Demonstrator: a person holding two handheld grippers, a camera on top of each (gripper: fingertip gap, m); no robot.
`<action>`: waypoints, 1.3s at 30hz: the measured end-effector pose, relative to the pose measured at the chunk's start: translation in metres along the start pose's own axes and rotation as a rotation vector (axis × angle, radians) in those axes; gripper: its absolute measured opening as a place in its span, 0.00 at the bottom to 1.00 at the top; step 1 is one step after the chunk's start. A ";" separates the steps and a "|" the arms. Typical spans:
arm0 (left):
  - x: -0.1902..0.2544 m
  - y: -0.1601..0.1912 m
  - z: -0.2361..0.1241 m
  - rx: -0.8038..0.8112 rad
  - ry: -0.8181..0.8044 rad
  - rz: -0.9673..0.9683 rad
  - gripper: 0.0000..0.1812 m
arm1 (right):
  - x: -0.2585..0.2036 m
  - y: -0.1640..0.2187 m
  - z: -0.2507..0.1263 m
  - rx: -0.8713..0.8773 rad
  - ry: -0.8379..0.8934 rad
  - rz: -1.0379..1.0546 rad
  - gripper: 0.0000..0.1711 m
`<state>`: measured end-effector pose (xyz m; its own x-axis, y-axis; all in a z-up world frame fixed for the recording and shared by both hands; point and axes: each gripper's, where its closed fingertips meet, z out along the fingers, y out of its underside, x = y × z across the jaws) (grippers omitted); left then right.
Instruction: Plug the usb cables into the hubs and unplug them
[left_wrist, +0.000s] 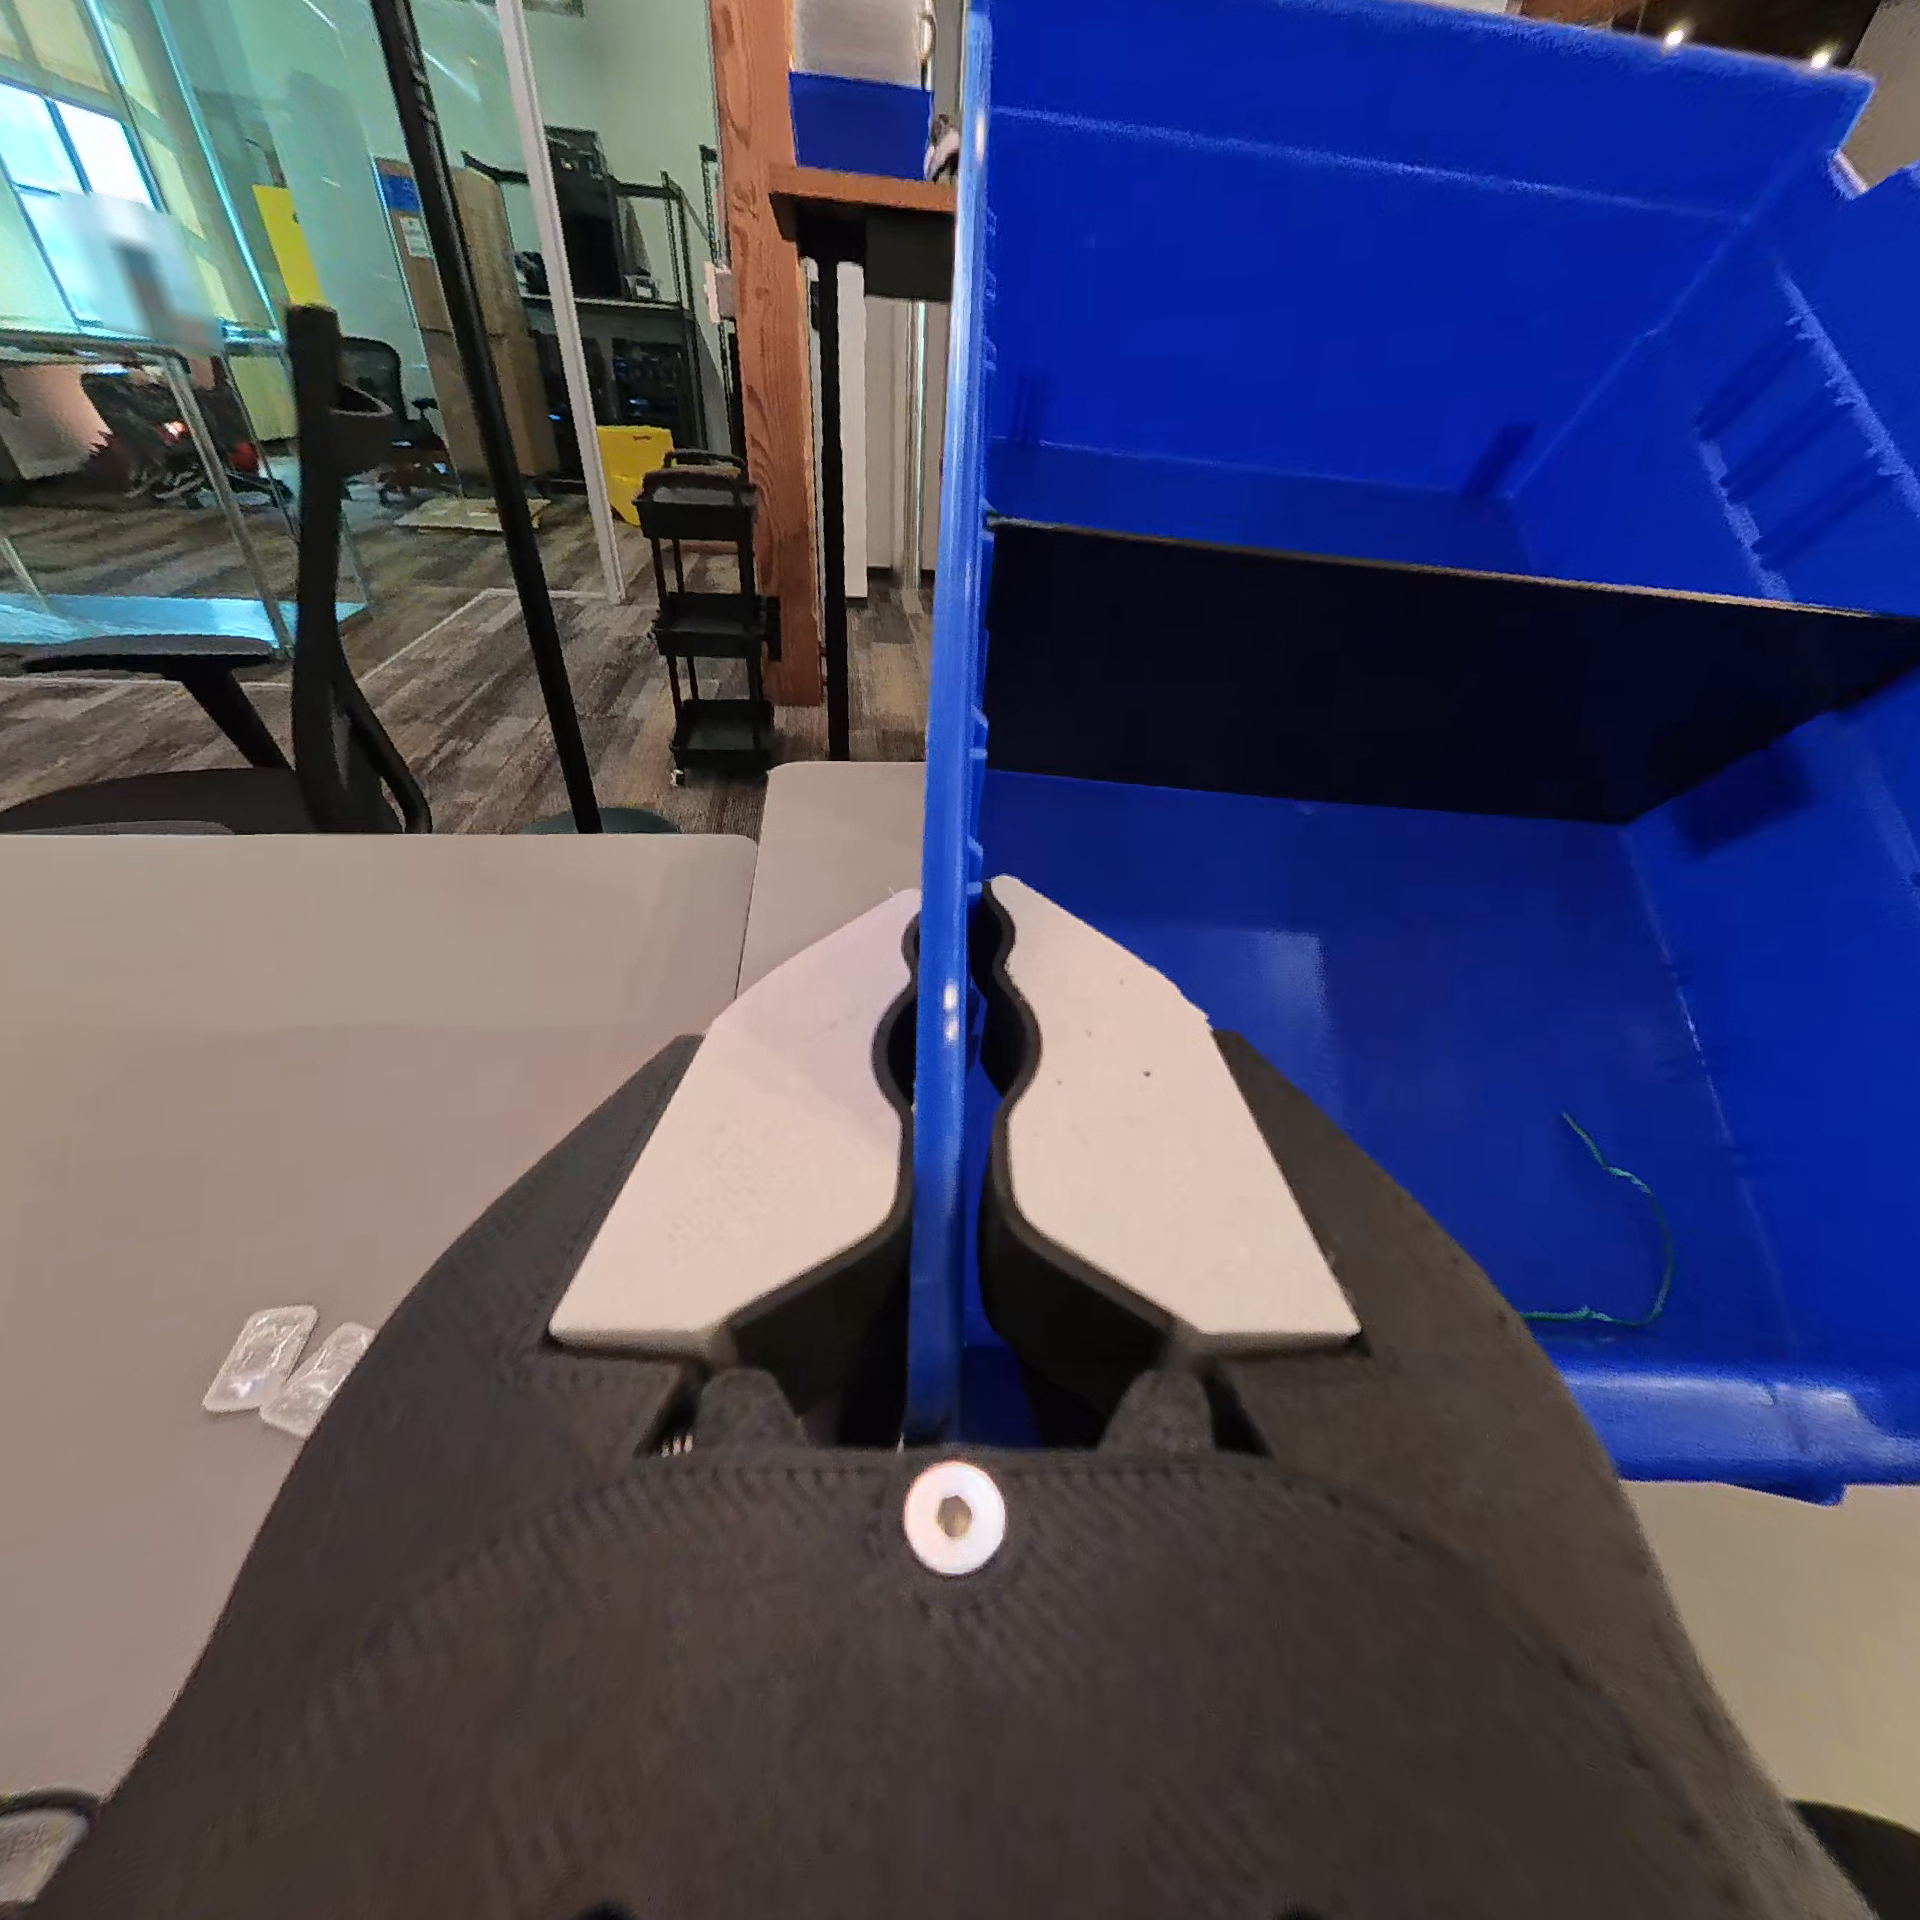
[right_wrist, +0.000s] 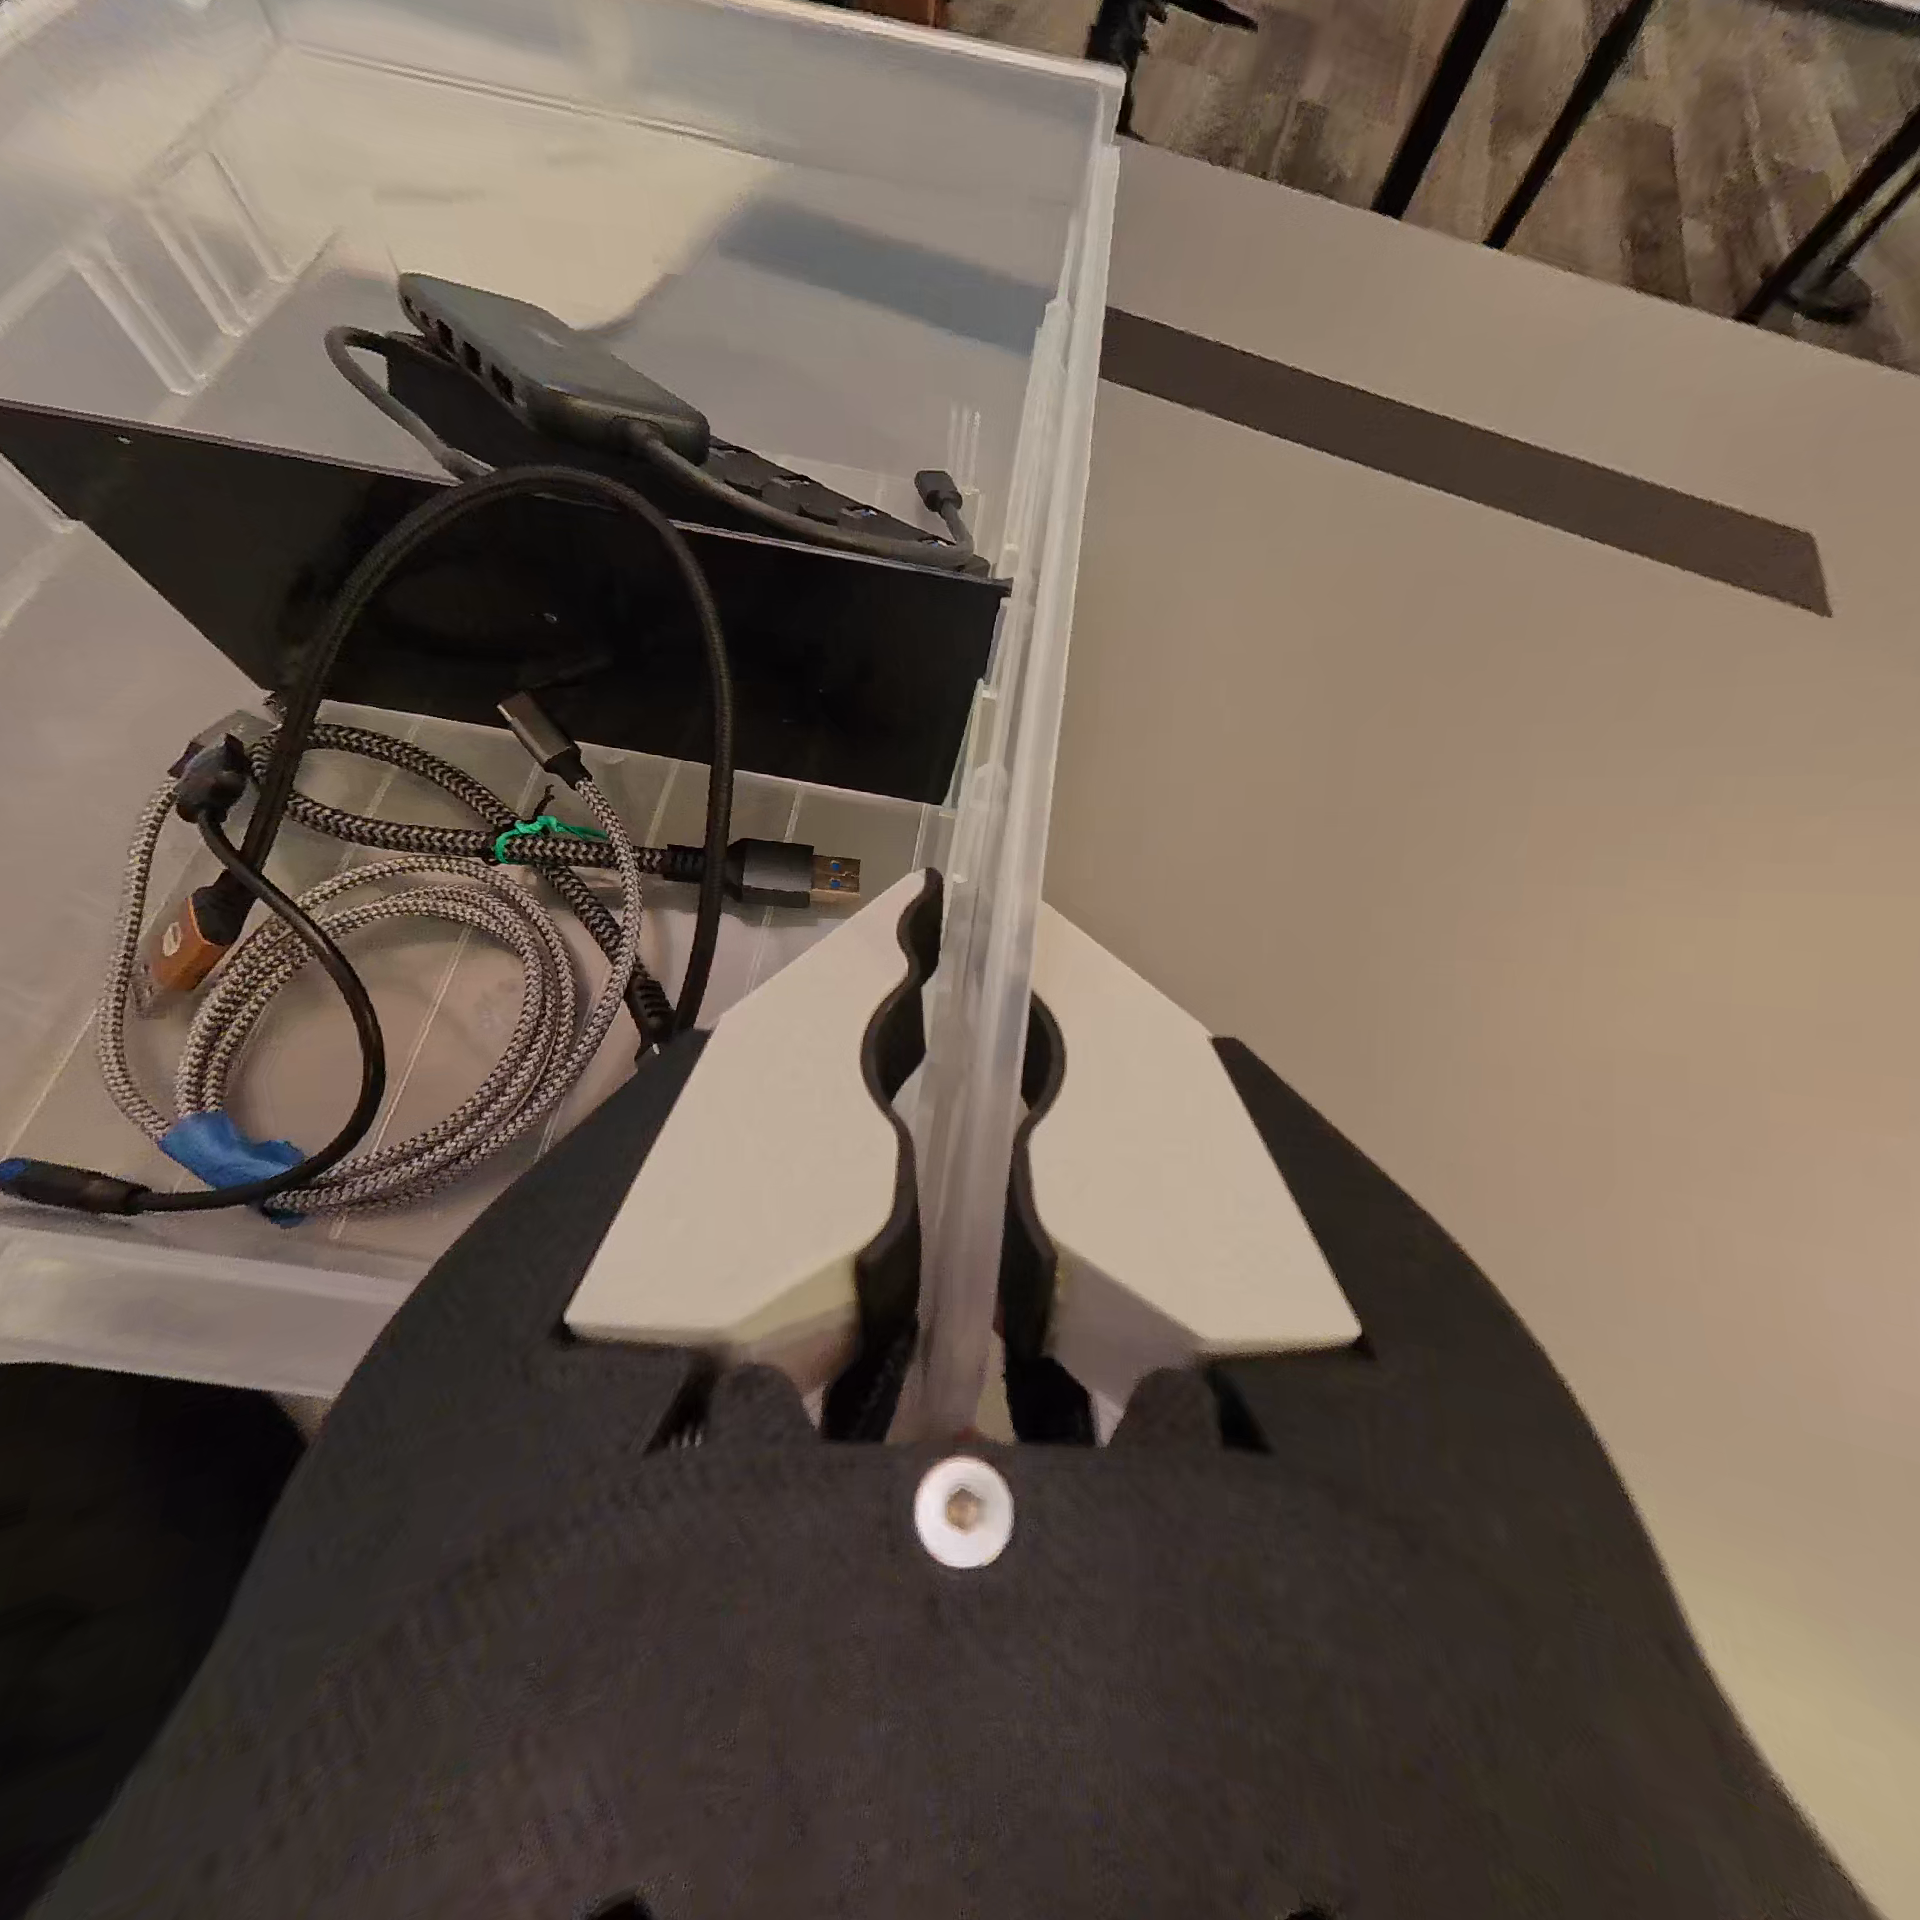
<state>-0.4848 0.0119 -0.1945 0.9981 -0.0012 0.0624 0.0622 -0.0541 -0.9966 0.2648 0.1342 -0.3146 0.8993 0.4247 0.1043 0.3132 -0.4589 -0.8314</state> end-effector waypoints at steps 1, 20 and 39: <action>-0.001 -0.001 -0.006 0.014 -0.004 -0.007 0.03 | -0.010 -0.002 0.001 0.003 -0.012 -0.012 0.04; -0.003 0.027 -0.062 0.067 -0.064 -0.175 0.02 | -0.191 -0.035 0.018 -0.057 -0.244 -0.230 0.34; -0.013 0.026 -0.055 0.116 -0.057 -0.225 0.02 | -0.363 -0.076 0.041 -0.020 -0.401 -0.145 0.58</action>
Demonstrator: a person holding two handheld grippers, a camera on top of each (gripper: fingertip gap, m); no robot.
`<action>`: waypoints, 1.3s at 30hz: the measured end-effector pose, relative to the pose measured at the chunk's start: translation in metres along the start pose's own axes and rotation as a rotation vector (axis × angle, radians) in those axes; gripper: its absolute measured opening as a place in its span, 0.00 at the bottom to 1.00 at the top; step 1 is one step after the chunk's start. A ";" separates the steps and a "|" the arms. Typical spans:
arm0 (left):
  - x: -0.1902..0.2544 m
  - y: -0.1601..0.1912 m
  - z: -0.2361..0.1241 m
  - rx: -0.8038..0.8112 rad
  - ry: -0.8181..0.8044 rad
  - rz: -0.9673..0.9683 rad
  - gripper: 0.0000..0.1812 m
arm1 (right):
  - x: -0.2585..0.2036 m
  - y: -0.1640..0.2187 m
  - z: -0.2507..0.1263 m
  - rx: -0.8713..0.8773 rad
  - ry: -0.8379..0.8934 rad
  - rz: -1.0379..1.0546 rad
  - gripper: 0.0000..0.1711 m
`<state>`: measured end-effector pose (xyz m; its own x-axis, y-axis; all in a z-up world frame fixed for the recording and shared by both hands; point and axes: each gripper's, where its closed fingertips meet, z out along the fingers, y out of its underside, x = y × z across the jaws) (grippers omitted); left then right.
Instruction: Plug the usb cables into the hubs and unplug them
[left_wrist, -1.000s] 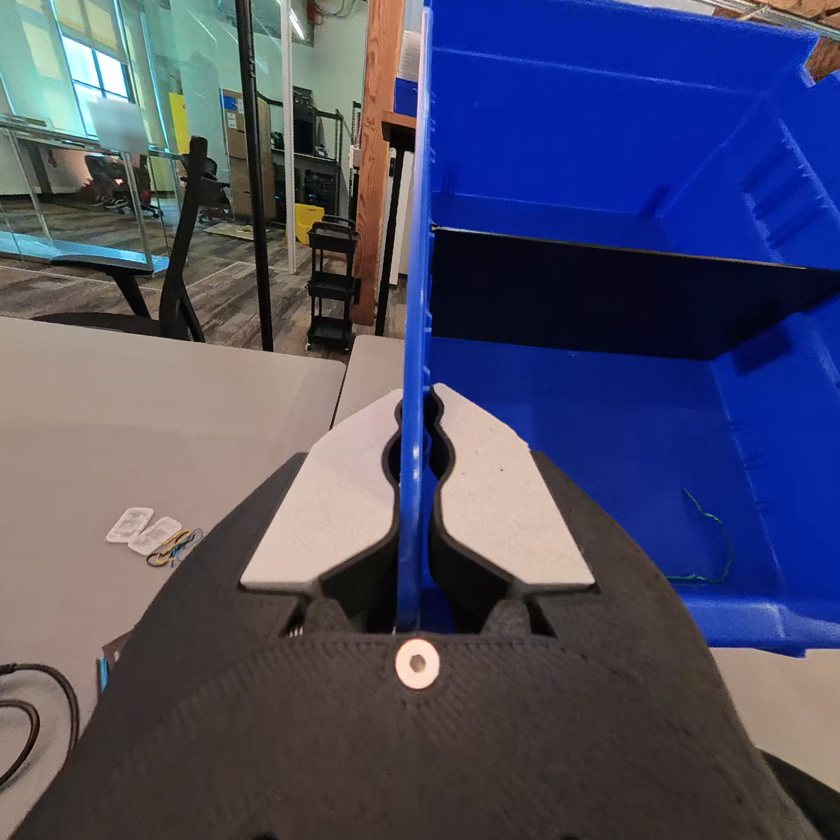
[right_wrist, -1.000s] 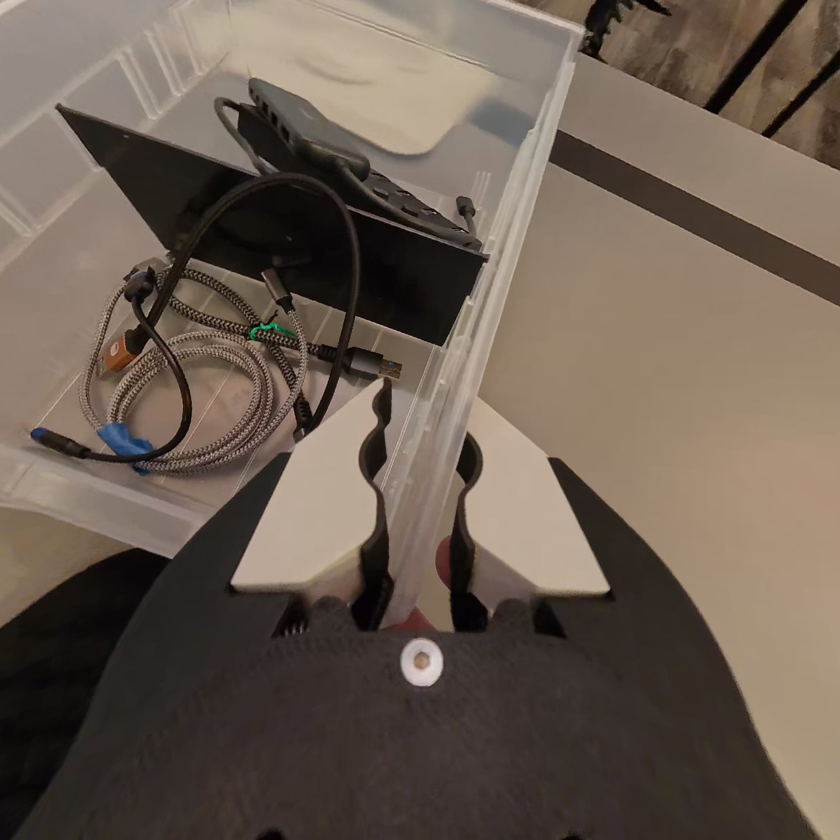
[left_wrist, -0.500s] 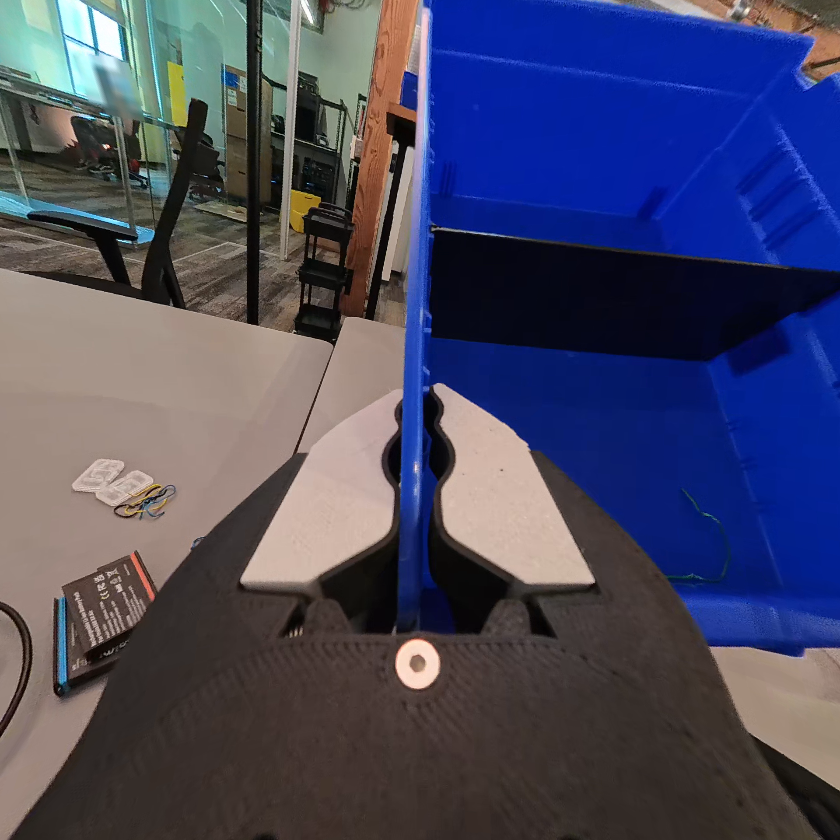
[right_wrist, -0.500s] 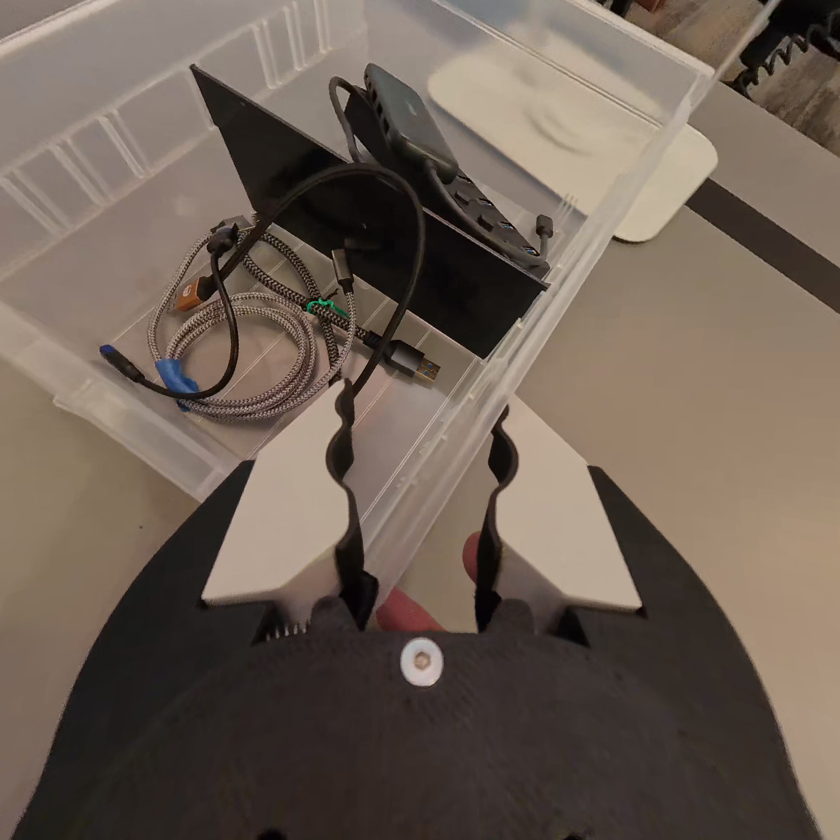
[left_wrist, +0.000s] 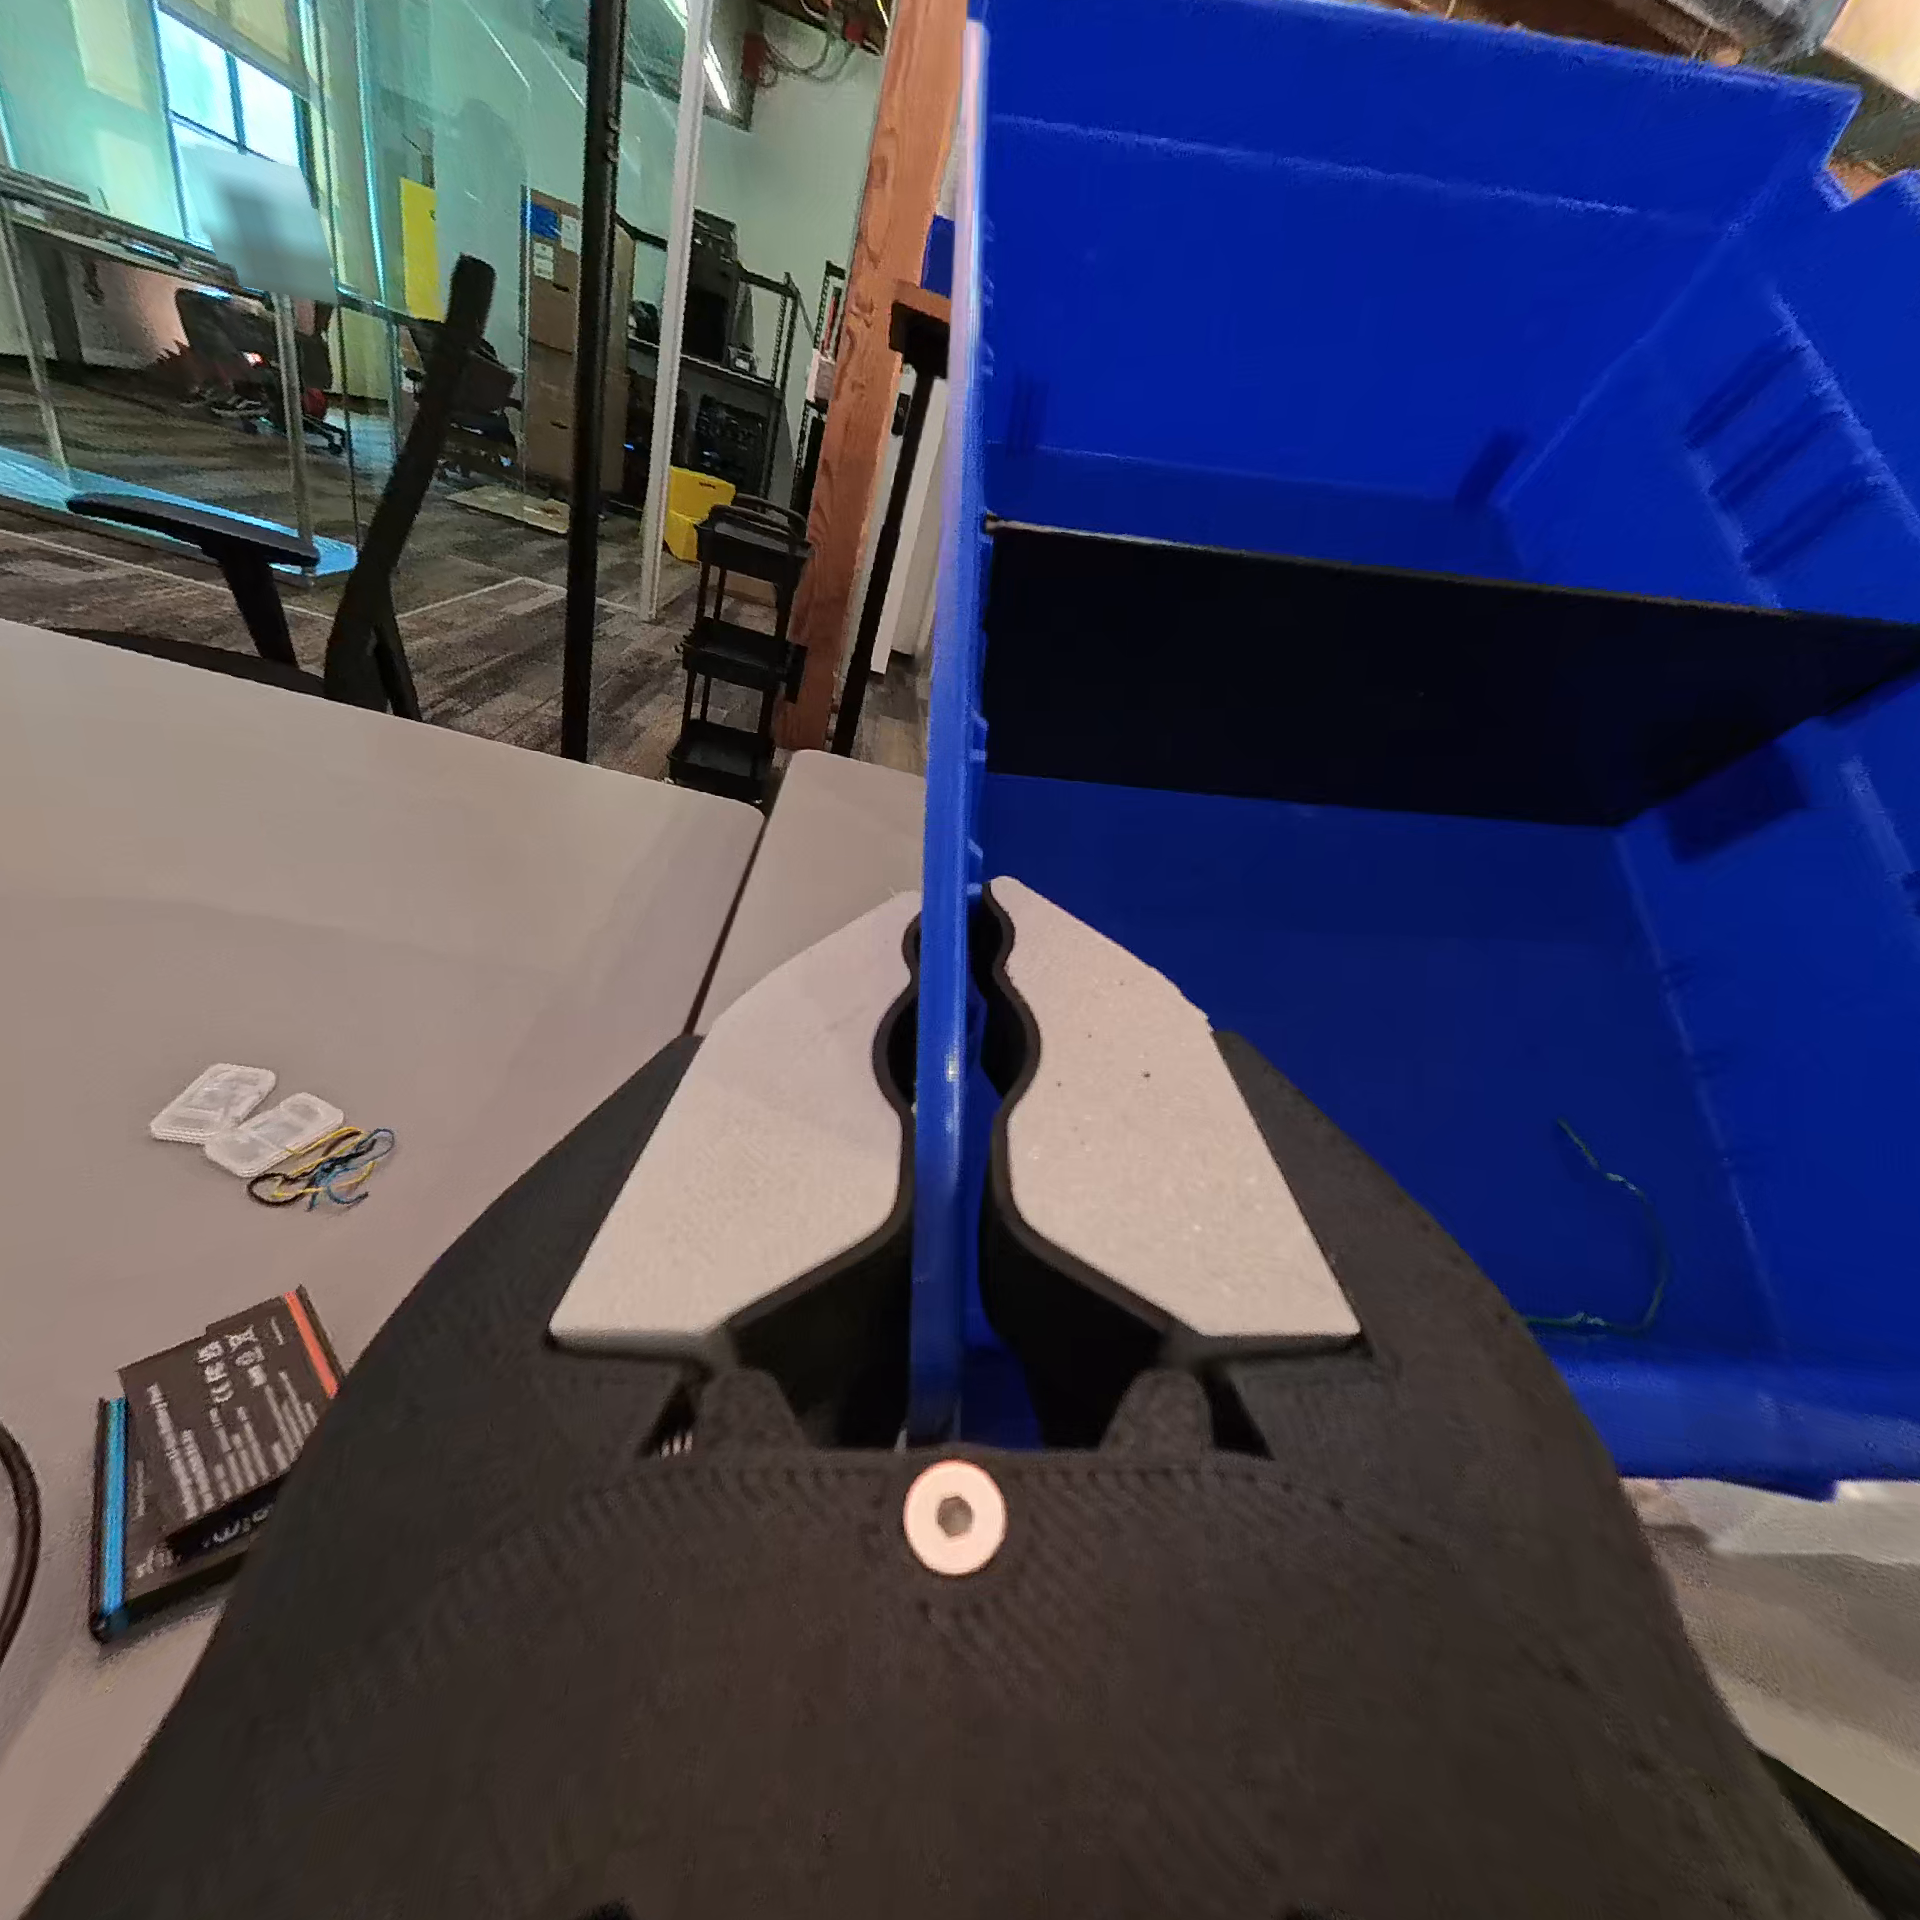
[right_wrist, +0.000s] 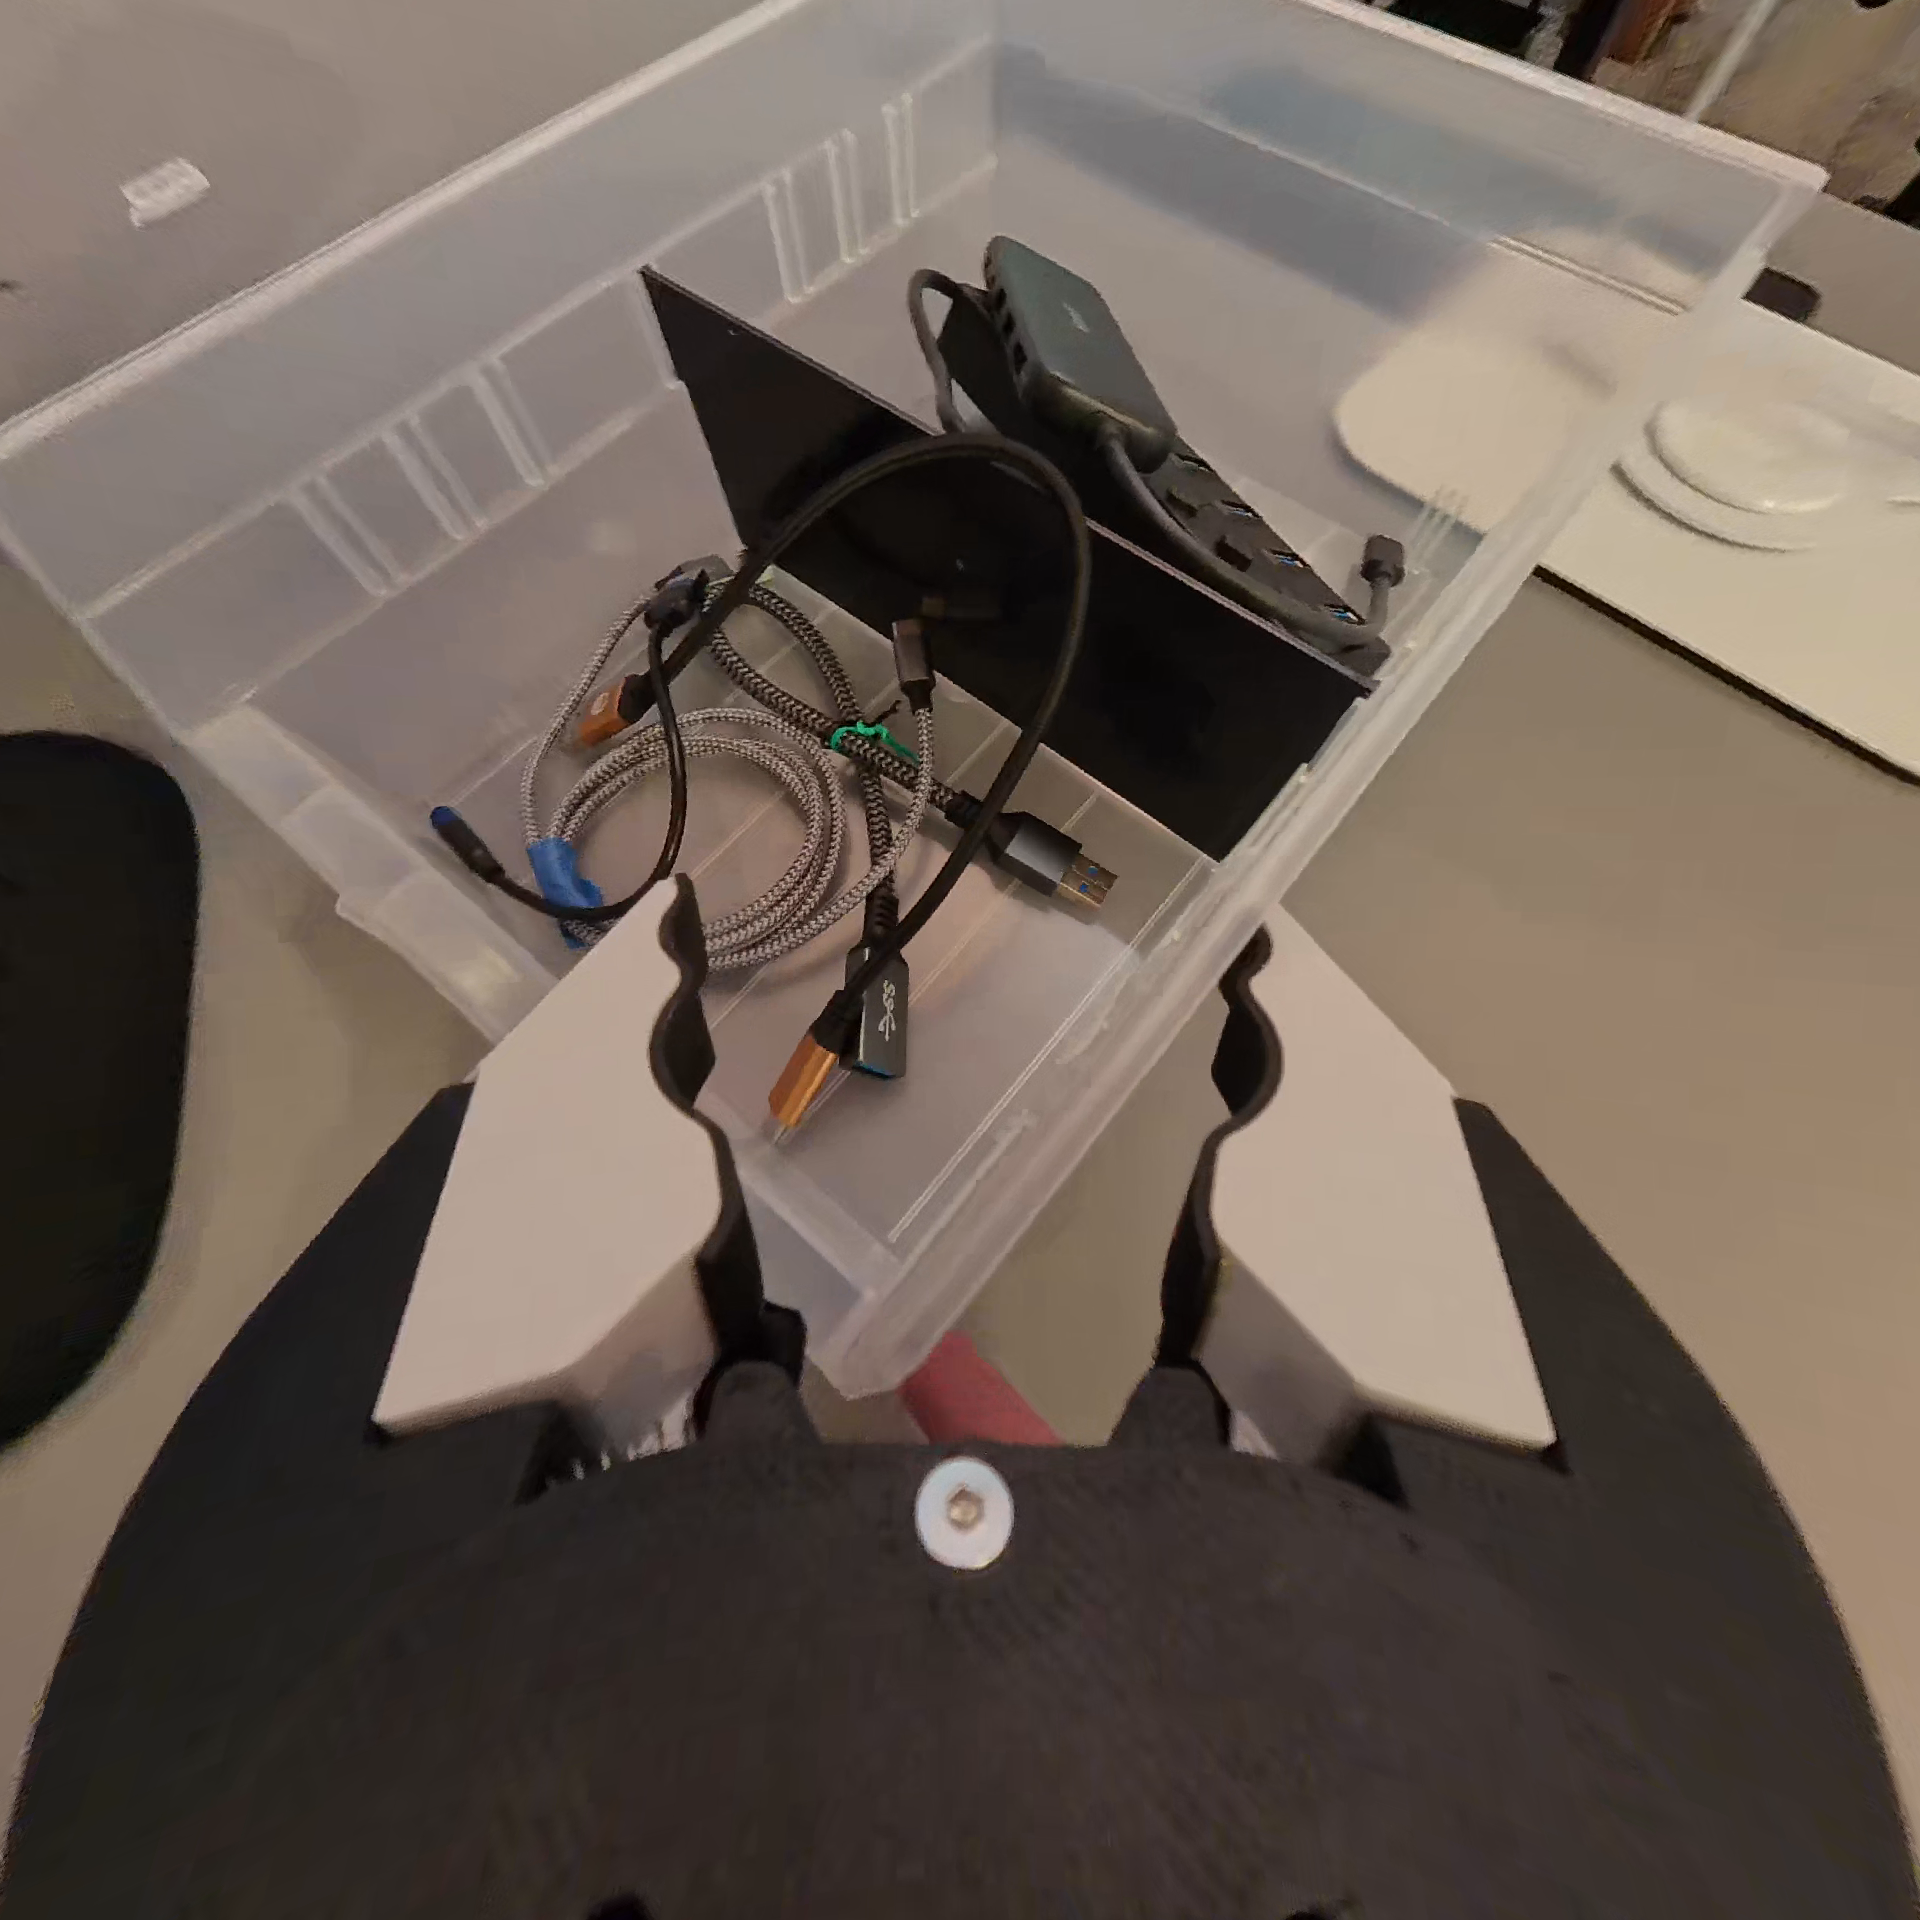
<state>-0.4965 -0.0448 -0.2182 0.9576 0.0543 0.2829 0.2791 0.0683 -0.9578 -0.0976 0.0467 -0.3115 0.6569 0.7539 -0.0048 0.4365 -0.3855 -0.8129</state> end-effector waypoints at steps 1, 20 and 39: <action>-0.002 -0.002 -0.001 0.008 -0.004 -0.003 0.03 | -0.007 -0.005 0.006 0.006 -0.010 0.010 0.58; -0.034 -0.020 -0.015 0.089 -0.053 -0.054 0.02 | -0.074 -0.077 0.108 0.087 -0.044 0.009 0.52; -0.030 -0.022 -0.015 0.094 -0.047 -0.033 0.02 | -0.103 -0.128 0.143 0.152 -0.173 0.063 0.56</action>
